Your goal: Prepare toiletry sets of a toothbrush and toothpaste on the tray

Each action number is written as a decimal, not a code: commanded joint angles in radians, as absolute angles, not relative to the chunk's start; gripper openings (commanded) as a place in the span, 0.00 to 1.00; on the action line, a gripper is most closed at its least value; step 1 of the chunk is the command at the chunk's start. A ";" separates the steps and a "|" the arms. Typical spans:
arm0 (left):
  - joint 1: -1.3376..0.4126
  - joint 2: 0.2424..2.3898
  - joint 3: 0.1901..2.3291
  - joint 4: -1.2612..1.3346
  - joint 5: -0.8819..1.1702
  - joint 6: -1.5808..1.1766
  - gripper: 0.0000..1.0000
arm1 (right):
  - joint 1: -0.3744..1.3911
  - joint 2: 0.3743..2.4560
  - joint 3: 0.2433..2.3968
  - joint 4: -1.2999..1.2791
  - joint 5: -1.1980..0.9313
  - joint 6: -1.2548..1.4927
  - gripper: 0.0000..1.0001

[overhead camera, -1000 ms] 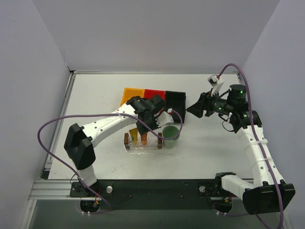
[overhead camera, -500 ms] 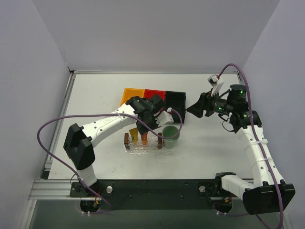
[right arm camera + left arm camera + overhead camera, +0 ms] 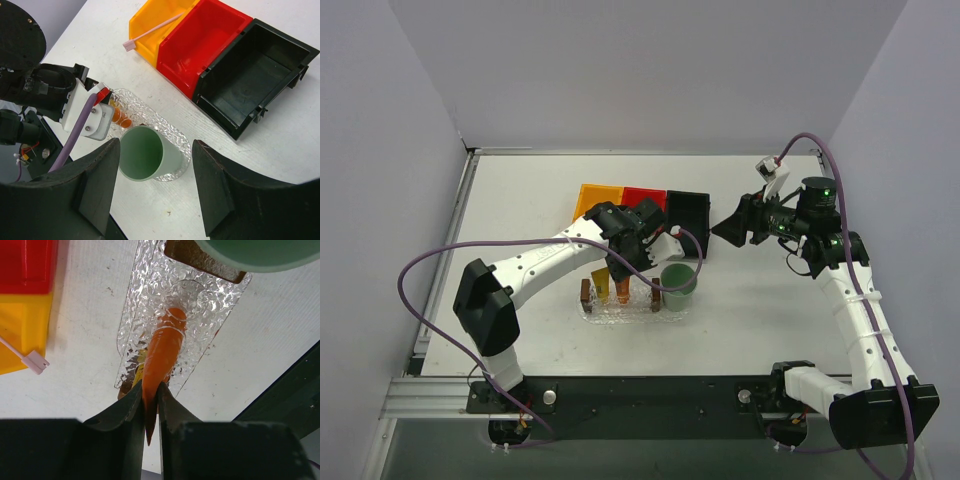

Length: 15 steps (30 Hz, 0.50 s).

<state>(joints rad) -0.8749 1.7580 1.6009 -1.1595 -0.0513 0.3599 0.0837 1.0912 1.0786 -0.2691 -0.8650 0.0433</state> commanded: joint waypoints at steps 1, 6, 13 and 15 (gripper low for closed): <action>-0.868 1.723 1.641 -1.146 -0.069 0.365 0.25 | 0.077 1.097 1.074 -0.244 -0.896 0.026 0.55; -0.870 1.717 1.667 -1.158 -0.074 0.370 0.34 | 0.075 1.098 1.077 -0.244 -0.897 0.025 0.54; -0.870 1.715 1.700 -1.175 -0.080 0.373 0.39 | 0.075 1.098 1.074 -0.244 -0.891 0.021 0.54; -0.870 1.709 1.720 -1.186 -0.084 0.374 0.40 | 0.074 1.100 1.072 -0.244 -0.891 0.023 0.54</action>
<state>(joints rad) -0.8749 1.7565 1.6508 -1.1694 -0.0742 0.3702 0.0837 1.0943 1.0775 -0.2691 -0.8646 0.0429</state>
